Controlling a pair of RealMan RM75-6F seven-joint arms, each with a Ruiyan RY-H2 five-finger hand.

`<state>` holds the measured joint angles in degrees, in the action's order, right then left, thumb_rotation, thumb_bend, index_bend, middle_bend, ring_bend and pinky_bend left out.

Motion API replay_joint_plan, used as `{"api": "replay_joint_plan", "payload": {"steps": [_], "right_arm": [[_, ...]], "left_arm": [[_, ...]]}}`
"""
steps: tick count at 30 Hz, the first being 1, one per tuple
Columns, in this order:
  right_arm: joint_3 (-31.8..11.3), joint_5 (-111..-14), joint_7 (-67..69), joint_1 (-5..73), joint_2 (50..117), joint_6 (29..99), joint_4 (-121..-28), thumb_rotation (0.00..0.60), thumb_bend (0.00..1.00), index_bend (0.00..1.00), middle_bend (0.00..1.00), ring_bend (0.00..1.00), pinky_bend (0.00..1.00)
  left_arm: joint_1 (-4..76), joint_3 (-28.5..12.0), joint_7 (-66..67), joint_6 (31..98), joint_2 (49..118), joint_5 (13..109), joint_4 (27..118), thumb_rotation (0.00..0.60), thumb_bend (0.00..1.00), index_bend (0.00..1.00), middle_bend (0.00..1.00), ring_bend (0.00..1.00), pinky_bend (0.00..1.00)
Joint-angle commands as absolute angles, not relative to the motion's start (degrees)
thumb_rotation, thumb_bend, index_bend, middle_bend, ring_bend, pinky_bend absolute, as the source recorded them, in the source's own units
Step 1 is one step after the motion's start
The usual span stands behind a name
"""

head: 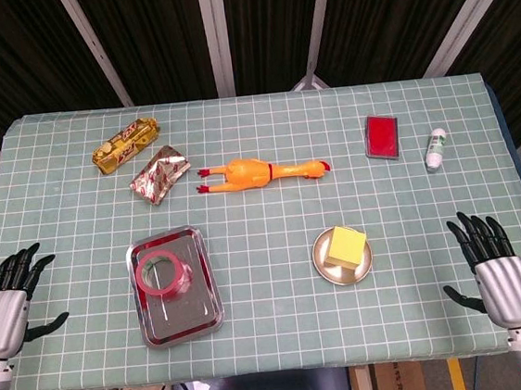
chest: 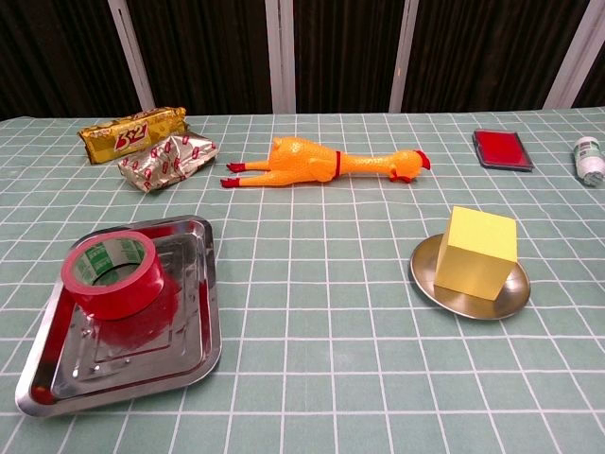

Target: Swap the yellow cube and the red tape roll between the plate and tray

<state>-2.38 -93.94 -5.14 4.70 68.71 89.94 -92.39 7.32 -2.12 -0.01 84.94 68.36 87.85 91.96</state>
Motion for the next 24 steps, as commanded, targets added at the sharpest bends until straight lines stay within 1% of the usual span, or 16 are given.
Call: {"api": "replay_joint_plan", "payload": {"steps": [1,7,11,24], "right_arm": [[-2.55,-92.89,-5.46,4.84,68.78,88.91,-92.36,0.600,0.00,0.06,0.00,0.00,0.00],[-1.89,-91.88,-6.34,4.76,68.16,87.29,-93.95,0.600,0.00,0.06,0.00,0.00,0.00],[-1.44,-91.67,-4.30,4.65,67.16,86.73,-96.06,0.600,0.00,0.06,0.00,0.00,0.00],[-2.13,-90.00,-3.13,4.36,67.02,86.73,-95.87,0.600,0.00,0.06,0.00,0.00,0.00]], "left_arm": [[7.35,-2.29,0.07,84.75,68.27,87.45,92.09,0.600,0.08,0.17,0.00,0.00,0.06],[7.21,-2.34,-0.23,85.62,68.46,88.15,92.13,0.600,0.08,0.17,0.00,0.00,0.06],[7.20,-2.27,-0.39,85.62,68.35,88.27,92.15,0.600,0.08,0.17,0.00,0.00,0.06],[6.94,-1.92,0.33,86.49,68.83,89.30,92.03,0.600,0.08,0.17,0.00,0.00,0.06]]}}
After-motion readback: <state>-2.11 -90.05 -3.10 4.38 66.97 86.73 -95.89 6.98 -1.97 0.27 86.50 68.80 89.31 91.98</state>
